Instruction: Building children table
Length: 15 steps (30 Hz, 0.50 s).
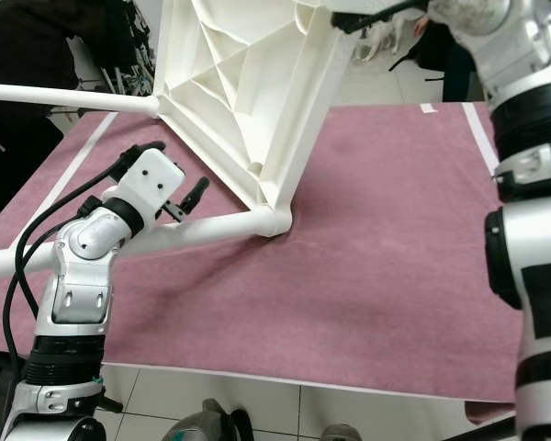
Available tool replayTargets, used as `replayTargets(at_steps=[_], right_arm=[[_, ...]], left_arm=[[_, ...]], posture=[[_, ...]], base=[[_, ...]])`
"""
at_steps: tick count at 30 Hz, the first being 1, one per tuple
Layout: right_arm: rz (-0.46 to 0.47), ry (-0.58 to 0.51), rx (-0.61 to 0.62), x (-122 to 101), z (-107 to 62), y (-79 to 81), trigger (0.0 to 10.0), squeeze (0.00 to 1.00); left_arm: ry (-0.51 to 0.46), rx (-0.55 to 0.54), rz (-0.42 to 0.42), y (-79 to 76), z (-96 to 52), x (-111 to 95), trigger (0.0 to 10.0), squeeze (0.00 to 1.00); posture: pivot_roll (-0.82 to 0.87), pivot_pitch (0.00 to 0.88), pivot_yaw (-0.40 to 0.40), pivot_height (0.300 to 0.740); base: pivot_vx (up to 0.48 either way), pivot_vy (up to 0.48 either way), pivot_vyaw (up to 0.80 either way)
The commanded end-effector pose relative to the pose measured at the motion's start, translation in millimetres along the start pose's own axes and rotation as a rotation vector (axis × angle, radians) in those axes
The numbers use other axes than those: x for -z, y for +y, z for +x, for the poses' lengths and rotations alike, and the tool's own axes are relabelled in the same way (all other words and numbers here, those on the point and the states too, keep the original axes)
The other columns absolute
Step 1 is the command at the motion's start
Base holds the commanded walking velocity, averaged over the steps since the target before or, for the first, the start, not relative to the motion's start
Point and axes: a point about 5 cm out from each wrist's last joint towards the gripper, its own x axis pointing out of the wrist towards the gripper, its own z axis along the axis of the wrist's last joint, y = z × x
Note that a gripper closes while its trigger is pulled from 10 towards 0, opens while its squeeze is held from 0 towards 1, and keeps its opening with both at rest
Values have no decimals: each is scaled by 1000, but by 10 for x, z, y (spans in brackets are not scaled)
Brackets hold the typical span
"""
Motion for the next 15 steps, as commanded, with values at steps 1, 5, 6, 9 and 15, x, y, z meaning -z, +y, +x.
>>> replayTargets(at_steps=[1, 5, 6, 9, 15], right_arm=[[-19, -32, 50, -78, 43, -118, 10000, 0], [-12, -46, 66, -88, 33, -161, 10000, 0], [17, -76, 73, -114, 26, -185, 10000, 0], [100, -191, 90, -221, -2, -246, 10000, 0], [225, -307, 93, -329, -60, -312, 10000, 0]], left_arm=[[140, -307, 11, 149, -40, 244, 10000, 0], [178, -308, 12, 154, -53, 305, 10000, 0], [182, -307, 9, 152, -56, 312, 10000, 0], [184, -302, 0, 140, -54, 312, 10000, 0], [219, -272, -23, 64, -44, 378, 10000, 0]], posture=[[-55, 0, 142, 740], [-55, 0, 141, 740], [-55, 0, 141, 740], [-57, 0, 143, 740], [-57, 0, 145, 740]], base=[[0, 0, 0], [0, 0, 0], [0, 0, 0], [0, 0, 0], [0, 0, 0]])
